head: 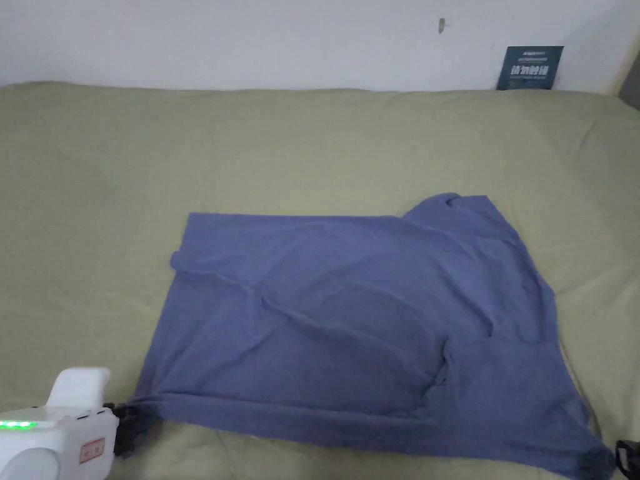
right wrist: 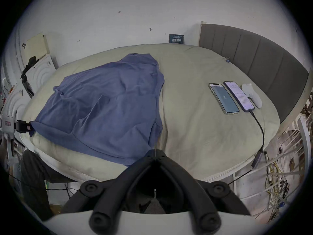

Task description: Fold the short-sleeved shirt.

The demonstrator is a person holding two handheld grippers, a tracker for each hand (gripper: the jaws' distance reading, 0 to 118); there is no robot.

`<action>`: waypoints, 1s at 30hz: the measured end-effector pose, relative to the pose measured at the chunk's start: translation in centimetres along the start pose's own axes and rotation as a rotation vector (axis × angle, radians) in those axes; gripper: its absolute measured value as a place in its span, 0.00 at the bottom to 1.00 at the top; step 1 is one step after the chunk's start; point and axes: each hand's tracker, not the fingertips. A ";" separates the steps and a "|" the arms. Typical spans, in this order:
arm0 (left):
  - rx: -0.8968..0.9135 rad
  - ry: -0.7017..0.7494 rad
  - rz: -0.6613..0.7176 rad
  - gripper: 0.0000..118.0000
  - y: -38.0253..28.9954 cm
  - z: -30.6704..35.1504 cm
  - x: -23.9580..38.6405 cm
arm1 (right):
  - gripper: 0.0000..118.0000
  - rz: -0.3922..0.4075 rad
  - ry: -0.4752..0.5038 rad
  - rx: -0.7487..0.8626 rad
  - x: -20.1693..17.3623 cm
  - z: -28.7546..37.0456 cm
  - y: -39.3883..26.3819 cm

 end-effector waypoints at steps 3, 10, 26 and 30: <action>0.000 0.002 -0.006 0.03 -0.1 0.5 0.6 | 0.01 0.017 0.007 -0.001 -0.2 0.1 0.3; -0.004 -0.011 0.019 0.03 -0.2 0.8 0.4 | 0.78 0.079 0.030 -0.065 -1.1 -1.8 0.7; 0.067 -0.058 -0.004 0.03 8.5 0.5 -0.6 | 0.01 0.099 0.049 0.064 -1.9 -3.3 12.4; 0.058 -0.083 -0.004 0.03 13.0 -2.2 -1.0 | 0.01 0.126 0.035 0.057 -2.5 -7.1 16.9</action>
